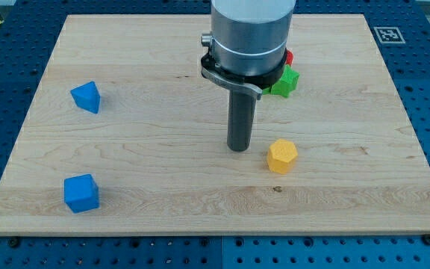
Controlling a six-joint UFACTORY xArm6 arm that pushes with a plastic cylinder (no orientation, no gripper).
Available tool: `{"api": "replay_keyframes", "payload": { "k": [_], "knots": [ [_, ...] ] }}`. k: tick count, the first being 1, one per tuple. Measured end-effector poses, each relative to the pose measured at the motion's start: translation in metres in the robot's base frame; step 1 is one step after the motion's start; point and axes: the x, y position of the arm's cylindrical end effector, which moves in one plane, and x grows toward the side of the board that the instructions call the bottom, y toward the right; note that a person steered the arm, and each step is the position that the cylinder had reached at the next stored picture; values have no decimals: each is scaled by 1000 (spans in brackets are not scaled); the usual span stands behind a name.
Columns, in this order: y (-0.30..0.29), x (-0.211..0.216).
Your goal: Slide the yellow hexagon to the left and down
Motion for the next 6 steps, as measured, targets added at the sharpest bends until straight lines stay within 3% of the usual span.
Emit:
{"api": "replay_keyframes", "payload": {
  "k": [4, 6],
  "knots": [
    [117, -4],
    [118, 27]
  ]
}}
